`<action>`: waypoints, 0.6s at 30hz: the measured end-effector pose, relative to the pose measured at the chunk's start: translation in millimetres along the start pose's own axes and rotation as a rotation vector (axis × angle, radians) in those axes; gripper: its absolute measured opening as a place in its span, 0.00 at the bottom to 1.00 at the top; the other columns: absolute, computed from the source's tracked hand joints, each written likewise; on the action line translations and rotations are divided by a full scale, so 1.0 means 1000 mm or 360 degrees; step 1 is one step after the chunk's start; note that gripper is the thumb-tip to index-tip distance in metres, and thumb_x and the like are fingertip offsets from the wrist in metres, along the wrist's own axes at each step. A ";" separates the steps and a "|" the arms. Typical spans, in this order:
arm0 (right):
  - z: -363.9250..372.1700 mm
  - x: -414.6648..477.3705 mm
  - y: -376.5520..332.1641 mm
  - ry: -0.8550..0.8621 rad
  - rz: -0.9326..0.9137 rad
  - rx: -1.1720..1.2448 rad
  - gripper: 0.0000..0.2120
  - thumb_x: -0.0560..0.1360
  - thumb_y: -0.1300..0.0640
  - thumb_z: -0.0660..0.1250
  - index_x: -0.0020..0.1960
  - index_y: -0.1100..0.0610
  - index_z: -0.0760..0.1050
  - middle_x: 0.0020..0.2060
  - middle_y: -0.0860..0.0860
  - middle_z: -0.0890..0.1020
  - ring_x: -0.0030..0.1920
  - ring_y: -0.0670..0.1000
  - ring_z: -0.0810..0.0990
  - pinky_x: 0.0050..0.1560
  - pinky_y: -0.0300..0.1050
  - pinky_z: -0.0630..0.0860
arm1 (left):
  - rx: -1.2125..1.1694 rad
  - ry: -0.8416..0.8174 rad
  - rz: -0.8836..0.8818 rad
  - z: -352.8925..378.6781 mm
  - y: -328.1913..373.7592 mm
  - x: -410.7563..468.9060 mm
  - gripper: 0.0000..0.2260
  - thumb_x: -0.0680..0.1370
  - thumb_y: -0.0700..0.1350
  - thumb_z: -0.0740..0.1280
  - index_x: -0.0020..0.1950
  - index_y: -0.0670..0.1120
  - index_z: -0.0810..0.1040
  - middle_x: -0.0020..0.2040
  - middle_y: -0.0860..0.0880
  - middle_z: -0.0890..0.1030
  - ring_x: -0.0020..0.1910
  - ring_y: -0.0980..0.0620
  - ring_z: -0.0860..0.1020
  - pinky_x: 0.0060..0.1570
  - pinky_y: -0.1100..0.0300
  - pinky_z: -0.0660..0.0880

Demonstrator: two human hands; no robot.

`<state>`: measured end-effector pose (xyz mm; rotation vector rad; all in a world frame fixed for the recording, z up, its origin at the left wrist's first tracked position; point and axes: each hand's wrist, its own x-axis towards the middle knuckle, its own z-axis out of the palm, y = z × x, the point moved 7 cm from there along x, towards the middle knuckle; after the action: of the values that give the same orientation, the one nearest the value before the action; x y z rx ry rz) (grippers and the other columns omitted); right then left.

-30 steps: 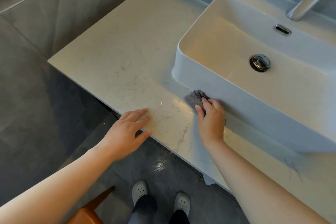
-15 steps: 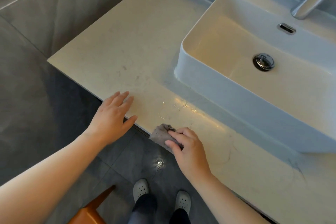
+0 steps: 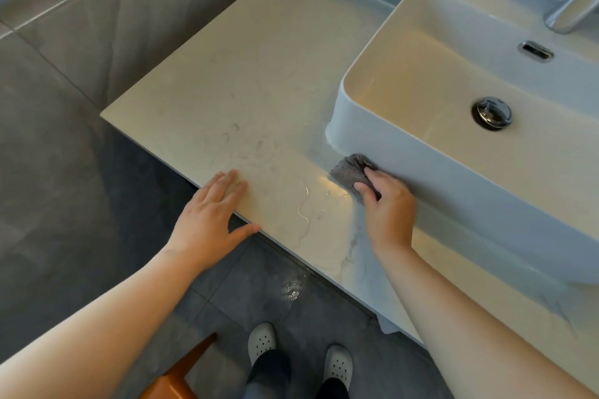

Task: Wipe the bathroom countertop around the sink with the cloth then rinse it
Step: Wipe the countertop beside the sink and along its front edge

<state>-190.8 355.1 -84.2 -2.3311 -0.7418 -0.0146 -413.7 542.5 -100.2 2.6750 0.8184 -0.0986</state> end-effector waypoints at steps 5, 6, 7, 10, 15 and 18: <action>0.020 -0.008 -0.020 -0.0039 -0.0022 0.0005 0.14 0.75 0.59 0.68 0.60 0.61 0.78 0.50 0.55 0.80 0.51 0.56 0.76 0.52 0.34 0.62 | -0.0008 0.0019 0.0018 0.000 -0.001 0.001 0.37 0.72 0.66 0.62 0.75 0.50 0.60 0.77 0.50 0.55 0.76 0.49 0.51 0.72 0.52 0.54; 0.024 -0.013 -0.025 -0.0087 -0.0055 0.0006 0.14 0.75 0.58 0.68 0.60 0.61 0.78 0.50 0.54 0.80 0.51 0.55 0.75 0.52 0.35 0.62 | -0.0005 0.0024 0.0024 0.000 -0.001 0.001 0.36 0.72 0.65 0.63 0.75 0.50 0.60 0.77 0.49 0.55 0.76 0.49 0.51 0.72 0.52 0.53; 0.027 -0.018 -0.030 -0.0132 -0.0084 0.0011 0.14 0.75 0.58 0.68 0.60 0.60 0.79 0.50 0.53 0.79 0.52 0.55 0.75 0.53 0.37 0.64 | 0.0001 0.0028 0.0034 -0.001 0.000 0.002 0.36 0.72 0.65 0.63 0.75 0.50 0.60 0.77 0.49 0.56 0.76 0.48 0.51 0.72 0.53 0.52; 0.030 -0.041 -0.040 -0.0192 -0.0136 0.0032 0.14 0.75 0.57 0.68 0.60 0.60 0.79 0.49 0.52 0.79 0.51 0.53 0.75 0.52 0.40 0.68 | 0.0016 0.0031 0.0045 -0.002 0.000 0.001 0.35 0.72 0.64 0.63 0.75 0.49 0.61 0.77 0.49 0.56 0.76 0.48 0.52 0.72 0.55 0.50; 0.029 -0.073 -0.052 -0.0263 -0.0175 0.0026 0.14 0.75 0.56 0.69 0.59 0.59 0.80 0.48 0.50 0.78 0.49 0.49 0.75 0.48 0.38 0.70 | 0.0028 0.0015 0.0049 -0.004 0.001 0.003 0.34 0.74 0.63 0.63 0.76 0.49 0.60 0.77 0.49 0.55 0.76 0.49 0.51 0.72 0.55 0.50; 0.026 -0.088 -0.060 -0.0393 -0.0215 0.0037 0.13 0.75 0.56 0.69 0.59 0.57 0.80 0.48 0.48 0.78 0.49 0.48 0.75 0.48 0.32 0.67 | 0.0027 -0.0016 0.0046 -0.005 0.002 0.003 0.35 0.74 0.63 0.63 0.76 0.49 0.59 0.78 0.49 0.54 0.76 0.48 0.51 0.72 0.54 0.51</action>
<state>-299.9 363.1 -85.9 -2.2808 -1.0146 0.2246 -410.4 544.1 -94.9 2.6988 0.7791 -0.1126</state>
